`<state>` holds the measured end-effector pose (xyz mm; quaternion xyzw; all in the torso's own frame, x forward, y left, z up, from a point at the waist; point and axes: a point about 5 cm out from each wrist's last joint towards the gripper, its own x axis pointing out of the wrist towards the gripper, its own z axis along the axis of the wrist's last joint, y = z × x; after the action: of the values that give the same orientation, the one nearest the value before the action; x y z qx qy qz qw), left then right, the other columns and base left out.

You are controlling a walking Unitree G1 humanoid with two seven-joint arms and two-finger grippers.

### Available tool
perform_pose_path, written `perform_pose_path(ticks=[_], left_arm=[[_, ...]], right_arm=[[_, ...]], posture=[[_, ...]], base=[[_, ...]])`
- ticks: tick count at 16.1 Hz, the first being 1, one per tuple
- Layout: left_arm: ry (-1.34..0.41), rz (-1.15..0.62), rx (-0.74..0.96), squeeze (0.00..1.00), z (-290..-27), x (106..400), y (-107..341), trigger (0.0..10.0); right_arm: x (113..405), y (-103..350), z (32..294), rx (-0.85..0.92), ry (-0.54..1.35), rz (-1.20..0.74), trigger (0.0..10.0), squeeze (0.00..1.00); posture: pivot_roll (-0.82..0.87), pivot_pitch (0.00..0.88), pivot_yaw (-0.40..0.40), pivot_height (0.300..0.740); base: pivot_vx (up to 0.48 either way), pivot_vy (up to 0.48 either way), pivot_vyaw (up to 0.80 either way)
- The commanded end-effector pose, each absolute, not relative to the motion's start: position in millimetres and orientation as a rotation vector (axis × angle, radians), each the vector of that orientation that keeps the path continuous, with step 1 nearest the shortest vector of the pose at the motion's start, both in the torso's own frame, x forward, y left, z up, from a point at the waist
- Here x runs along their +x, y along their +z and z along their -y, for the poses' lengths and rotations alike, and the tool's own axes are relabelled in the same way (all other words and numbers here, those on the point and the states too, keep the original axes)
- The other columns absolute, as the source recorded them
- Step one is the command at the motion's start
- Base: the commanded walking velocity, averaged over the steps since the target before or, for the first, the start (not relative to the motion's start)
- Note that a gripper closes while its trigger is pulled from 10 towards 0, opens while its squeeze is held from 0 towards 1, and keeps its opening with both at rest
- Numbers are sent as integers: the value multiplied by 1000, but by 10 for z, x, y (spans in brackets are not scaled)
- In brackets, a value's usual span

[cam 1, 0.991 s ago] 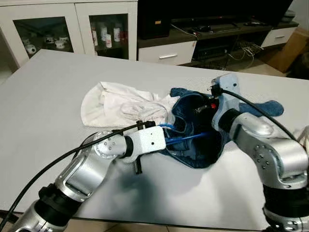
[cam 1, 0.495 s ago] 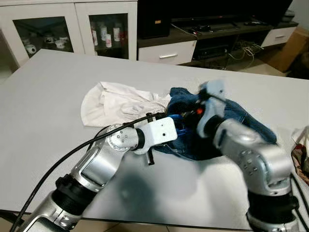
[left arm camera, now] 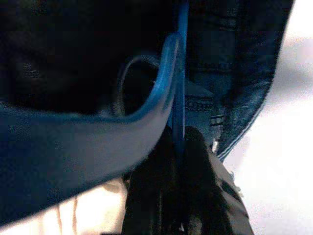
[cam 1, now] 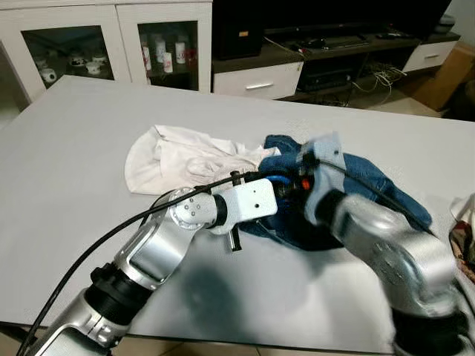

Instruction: Hang hanger

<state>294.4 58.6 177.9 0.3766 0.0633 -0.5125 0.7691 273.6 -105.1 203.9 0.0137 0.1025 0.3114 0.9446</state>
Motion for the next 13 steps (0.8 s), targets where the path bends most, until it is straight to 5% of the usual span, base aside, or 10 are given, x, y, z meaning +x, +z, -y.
perform_pose_path(ticks=[1, 3, 4, 5, 8, 9, 13], left_arm=[[-1128, -85, 843, 0, -520, 2943, 1849, 10000], [-1127, -103, 845, 0, -572, 2929, 1793, 10000], [-1129, -111, 845, 0, -584, 2916, 1768, 10000], [-1131, -116, 845, 0, -591, 2908, 1748, 10000], [-1132, -120, 848, 0, -605, 2906, 1717, 10000], [-1132, -121, 849, 0, -605, 2909, 1713, 10000], [-1134, -125, 858, 0, -597, 2912, 1685, 10000]], right_arm=[[2624, 2078, 1002, 3, 739, -204, 10000, 0], [2476, 2082, 1174, -114, 804, -208, 10000, 0], [2425, 2101, 1250, -145, 824, -202, 10000, 957], [2371, 2141, 1301, -162, 863, -195, 10000, 1000], [2242, 2233, 1368, -248, 980, -173, 10000, 1000], [2235, 2256, 1392, -257, 990, -164, 10000, 0], [2271, 2396, 1561, -329, 979, -126, 10000, 0]], posture=[[-21, 30, -55, 740], [-28, 30, -54, 740], [-34, 32, -52, 740], [-36, 33, -53, 740], [-39, 33, -52, 740], [-41, 31, -50, 740], [-41, 28, -47, 740]], base=[[0, 0, 0], [0, 0, 0], [0, 0, 0], [0, 0, 0], [0, 0, 0], [0, 0, 0], [0, 0, 0]])
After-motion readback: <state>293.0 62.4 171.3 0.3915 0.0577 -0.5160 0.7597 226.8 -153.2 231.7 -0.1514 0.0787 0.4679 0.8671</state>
